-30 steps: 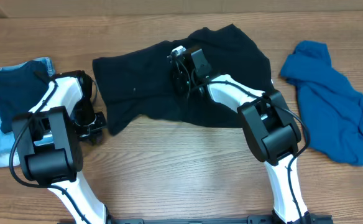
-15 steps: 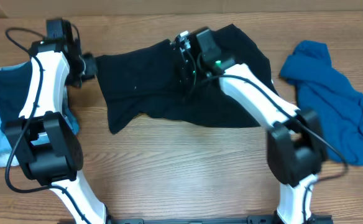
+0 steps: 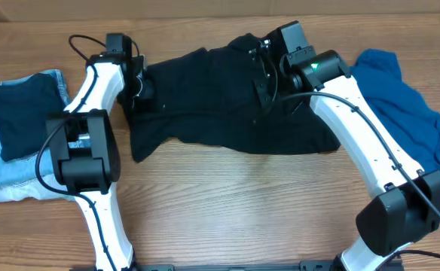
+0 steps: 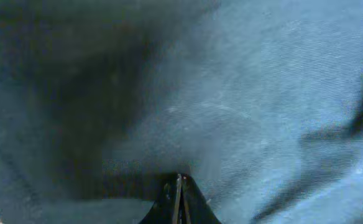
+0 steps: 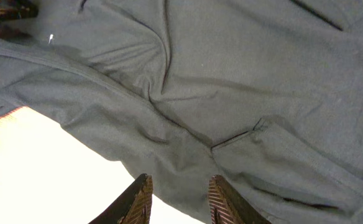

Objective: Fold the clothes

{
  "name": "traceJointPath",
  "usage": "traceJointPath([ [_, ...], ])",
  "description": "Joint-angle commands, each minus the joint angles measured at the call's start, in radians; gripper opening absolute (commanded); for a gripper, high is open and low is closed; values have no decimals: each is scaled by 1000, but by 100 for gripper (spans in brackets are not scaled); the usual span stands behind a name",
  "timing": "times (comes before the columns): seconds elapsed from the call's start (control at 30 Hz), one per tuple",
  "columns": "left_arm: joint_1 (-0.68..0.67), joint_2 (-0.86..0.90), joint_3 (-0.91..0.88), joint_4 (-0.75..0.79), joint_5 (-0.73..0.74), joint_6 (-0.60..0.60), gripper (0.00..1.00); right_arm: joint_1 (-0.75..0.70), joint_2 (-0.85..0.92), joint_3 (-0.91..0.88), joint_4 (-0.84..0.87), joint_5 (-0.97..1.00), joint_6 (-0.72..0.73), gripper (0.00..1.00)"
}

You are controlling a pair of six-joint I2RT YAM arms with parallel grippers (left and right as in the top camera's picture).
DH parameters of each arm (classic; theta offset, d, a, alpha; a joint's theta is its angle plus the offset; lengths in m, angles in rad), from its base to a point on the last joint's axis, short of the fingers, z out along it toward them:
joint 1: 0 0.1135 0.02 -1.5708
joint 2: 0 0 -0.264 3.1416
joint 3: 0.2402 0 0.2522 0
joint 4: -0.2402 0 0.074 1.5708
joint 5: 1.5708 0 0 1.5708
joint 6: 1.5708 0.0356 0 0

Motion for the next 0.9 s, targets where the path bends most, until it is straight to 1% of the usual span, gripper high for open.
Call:
traceJointPath([
  [0.0,4,69,-3,13,-173,21,4,-3,-6,9,-1,3,30,34],
  [0.17,23,132,-3,113,-261,10,5,-3,-6,9,-2,4,60,34],
  [0.27,31,134,14,179,-259,10,7,-7,-6,9,6,11,119,35],
  [0.37,31,134,40,201,-259,11,8,-8,-6,9,2,25,186,35],
  [0.5,41,134,44,200,-275,11,9,-10,-6,9,-17,151,301,35],
  [0.53,47,134,44,188,-274,11,9,-14,-6,9,-20,186,335,40],
  [0.57,52,134,44,173,-275,11,8,-24,-6,9,-18,198,348,42],
  [0.7,81,134,44,145,-282,14,8,-85,-5,8,-13,198,389,43],
  [0.77,93,134,44,143,-241,14,8,-132,2,6,-17,198,391,43],
  [0.87,92,134,44,148,-232,14,8,-195,34,-9,-24,177,386,42],
])
